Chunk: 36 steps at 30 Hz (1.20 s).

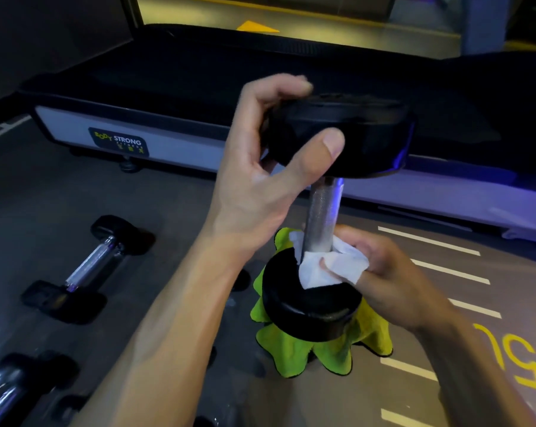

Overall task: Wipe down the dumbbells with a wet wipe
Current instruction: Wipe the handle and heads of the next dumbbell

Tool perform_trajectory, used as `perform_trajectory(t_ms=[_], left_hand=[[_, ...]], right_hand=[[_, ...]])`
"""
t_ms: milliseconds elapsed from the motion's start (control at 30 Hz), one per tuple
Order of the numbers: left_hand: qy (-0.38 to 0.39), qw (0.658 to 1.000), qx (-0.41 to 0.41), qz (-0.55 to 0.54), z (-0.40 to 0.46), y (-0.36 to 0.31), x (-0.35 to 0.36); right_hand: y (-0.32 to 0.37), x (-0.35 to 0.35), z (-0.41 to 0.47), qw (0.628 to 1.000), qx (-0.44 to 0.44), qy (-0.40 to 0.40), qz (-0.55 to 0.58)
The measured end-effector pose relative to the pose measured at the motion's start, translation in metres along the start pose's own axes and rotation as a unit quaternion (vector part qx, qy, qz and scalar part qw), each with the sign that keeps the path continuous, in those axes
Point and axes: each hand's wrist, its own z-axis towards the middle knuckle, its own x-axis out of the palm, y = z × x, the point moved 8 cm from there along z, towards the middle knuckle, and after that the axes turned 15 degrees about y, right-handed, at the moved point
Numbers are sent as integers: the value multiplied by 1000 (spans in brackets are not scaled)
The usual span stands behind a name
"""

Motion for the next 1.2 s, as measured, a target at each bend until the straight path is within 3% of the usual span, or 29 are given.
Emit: perform_trajectory(t_ms=[100, 233, 333, 467, 733, 833, 933, 1000, 1100, 1200], left_hand=[[-3, 994, -108, -32, -28, 40, 4], [49, 970, -237, -11, -62, 80, 27], [59, 966, -250, 9, -64, 84, 32], [44, 964, -263, -10, -65, 80, 32], [-9, 968, -251, -25, -69, 79, -8], [-28, 961, -274, 32, -80, 76, -54], [-47, 928, -330, 163, -108, 86, -114], [-37, 888, -369, 273, -132, 95, -150], [-15, 796, -426, 428, -165, 109, -195], [10, 753, -470, 461, -188, 140, -229]], right_hand=[[1, 0, -2, 1000, -5, -14, -5], [3, 7, -10, 995, -3, -65, -73], [3, 9, -23, 979, 1, -169, -115], [-10, 2, -39, 949, 35, -313, 37], [-11, 5, -34, 924, 51, -348, 147], [-9, 15, -16, 929, 20, -313, 199], [-14, 58, 24, 971, 10, -158, 182], [-31, 94, 47, 974, 32, -79, 211], [-46, 137, 67, 969, 62, -22, 236], [-63, 164, 81, 952, 94, -8, 291]])
